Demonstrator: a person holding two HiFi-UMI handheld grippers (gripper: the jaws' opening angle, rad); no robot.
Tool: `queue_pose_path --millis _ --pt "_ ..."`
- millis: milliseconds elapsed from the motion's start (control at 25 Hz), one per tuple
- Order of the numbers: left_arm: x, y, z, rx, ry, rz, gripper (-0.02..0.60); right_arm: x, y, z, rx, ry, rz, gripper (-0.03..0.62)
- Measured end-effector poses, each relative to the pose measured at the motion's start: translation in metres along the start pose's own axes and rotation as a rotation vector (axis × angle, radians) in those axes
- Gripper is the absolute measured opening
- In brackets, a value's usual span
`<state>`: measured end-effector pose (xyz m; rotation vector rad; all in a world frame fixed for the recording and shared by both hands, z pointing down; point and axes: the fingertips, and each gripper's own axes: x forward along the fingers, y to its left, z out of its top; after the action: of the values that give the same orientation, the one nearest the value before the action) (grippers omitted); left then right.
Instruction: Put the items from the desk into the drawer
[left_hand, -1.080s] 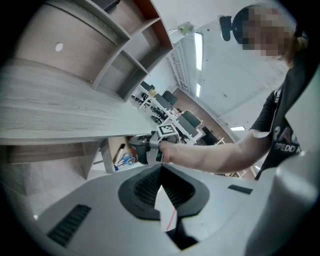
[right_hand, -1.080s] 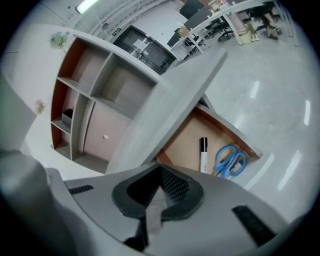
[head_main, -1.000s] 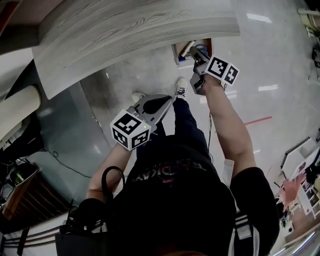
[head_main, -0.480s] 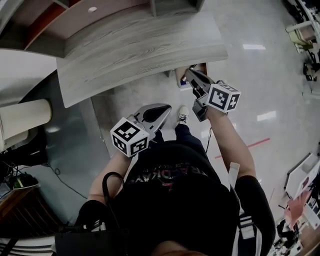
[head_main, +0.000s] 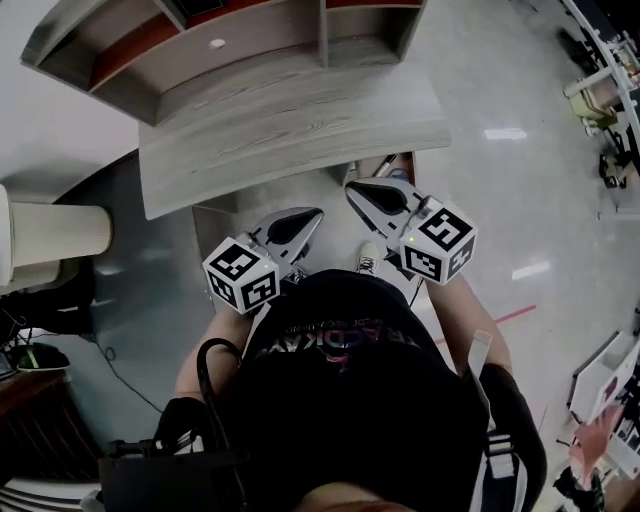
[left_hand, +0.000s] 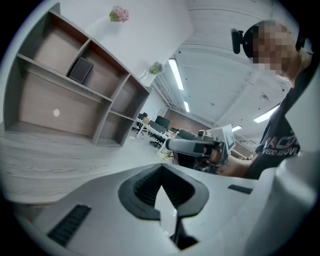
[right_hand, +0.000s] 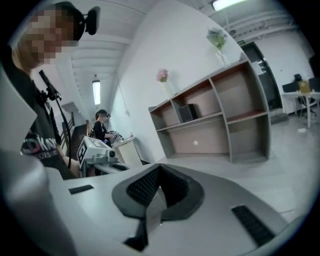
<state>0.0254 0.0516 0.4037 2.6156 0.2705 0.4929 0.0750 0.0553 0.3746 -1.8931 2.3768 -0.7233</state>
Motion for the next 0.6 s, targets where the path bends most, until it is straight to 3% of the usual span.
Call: queue_pose_path --millis 160,600 --pt "-0.011 0.002 0.009 0.027 -0.024 0.01 0.011 -0.001 0.03 -0.003 -0.074 0.026 0.027 0.017" --pt "-0.017 0.001 0.016 0.086 -0.014 -0.032 0.011 0.01 0.063 -0.02 -0.062 0.036 0.04 0.017"
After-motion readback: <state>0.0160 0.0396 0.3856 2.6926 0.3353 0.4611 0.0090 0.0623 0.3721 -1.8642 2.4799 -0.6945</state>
